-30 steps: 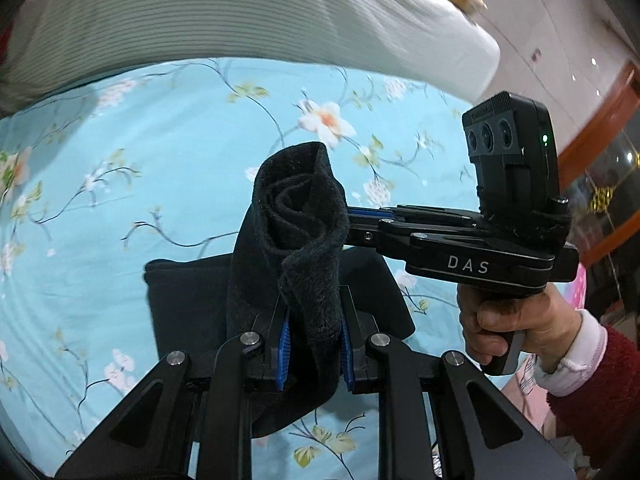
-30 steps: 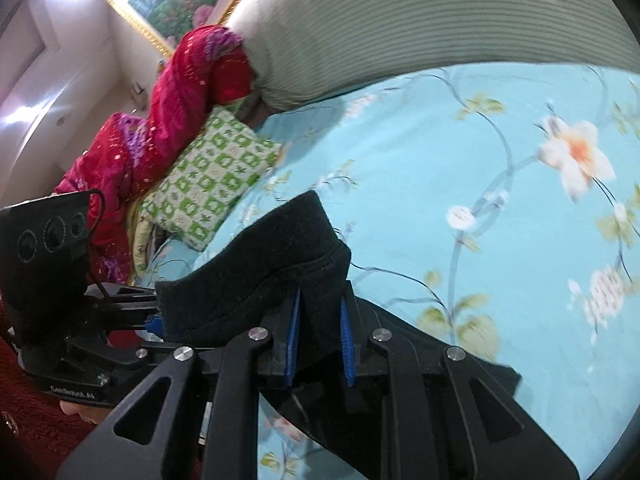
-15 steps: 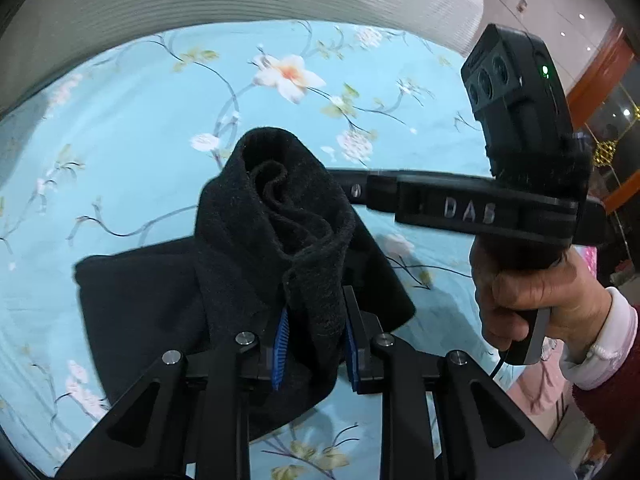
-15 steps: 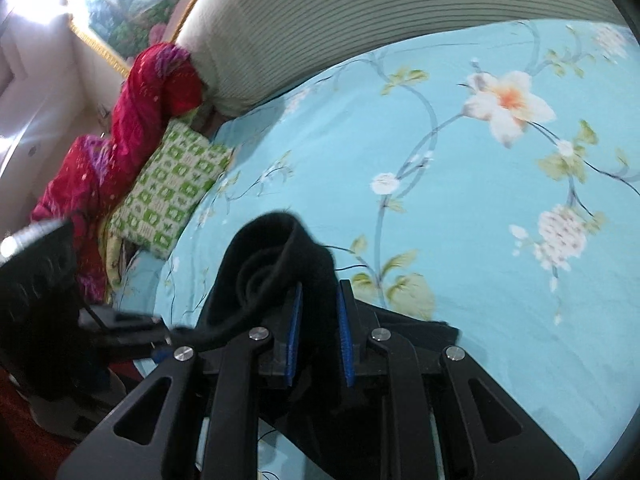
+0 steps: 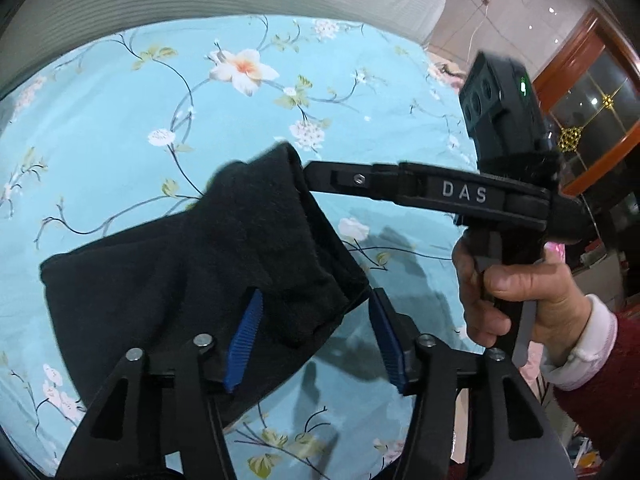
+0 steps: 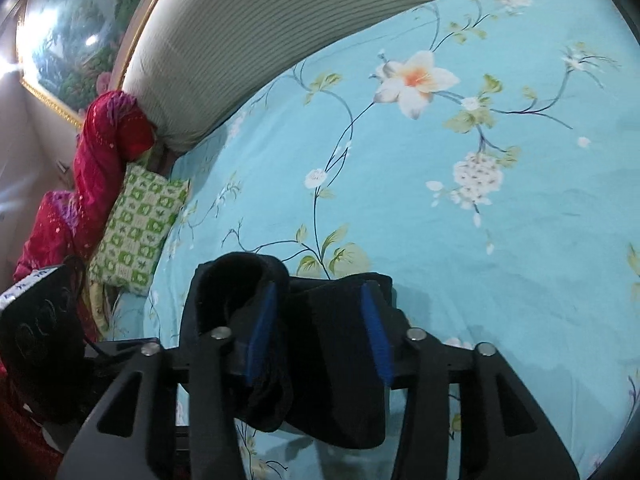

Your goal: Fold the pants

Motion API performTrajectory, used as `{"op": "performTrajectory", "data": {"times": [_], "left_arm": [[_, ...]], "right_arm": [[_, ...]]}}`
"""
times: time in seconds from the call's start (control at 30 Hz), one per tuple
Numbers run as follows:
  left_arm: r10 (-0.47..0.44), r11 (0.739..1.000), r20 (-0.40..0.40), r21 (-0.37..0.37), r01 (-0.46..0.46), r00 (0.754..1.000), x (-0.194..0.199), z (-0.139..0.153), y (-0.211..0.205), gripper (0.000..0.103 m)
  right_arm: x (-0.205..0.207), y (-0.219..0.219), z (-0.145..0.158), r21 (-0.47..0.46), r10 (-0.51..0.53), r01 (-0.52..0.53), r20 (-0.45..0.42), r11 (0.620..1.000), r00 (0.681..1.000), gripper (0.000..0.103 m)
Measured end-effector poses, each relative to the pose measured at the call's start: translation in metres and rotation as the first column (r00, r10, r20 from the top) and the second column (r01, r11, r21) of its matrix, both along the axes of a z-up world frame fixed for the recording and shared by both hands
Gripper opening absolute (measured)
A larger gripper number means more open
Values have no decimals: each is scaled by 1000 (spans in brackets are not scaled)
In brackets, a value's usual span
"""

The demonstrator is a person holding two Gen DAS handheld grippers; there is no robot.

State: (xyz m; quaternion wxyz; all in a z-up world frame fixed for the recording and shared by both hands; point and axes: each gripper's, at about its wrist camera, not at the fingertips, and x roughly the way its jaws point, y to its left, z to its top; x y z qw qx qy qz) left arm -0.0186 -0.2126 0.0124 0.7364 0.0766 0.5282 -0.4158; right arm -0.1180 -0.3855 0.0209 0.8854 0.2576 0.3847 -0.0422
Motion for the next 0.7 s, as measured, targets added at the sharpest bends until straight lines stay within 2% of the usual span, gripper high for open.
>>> {"op": "performTrajectory", "data": {"times": [0.03,0.1,0.4,0.7], "left_arm": [[4,1000,-2,-8,-4,1000,0,3,4,59],[14,1000,-7,-20,-15,1000,2,7,12,61],[147,989,-12,-14,-147,989,22,12,60,66],[274,962,-36,15,-274,961,38,0,108,70]], "right_arm": [[-3,1,2,0,-15,15,7,1000,1000,51],[-7,1,4,10,-36,36,25,999,999,63],[-17,24,26,-52,-91,95,66,994,994,79],[-10,61,24,-186,-93,94,12,978,996,84]]}}
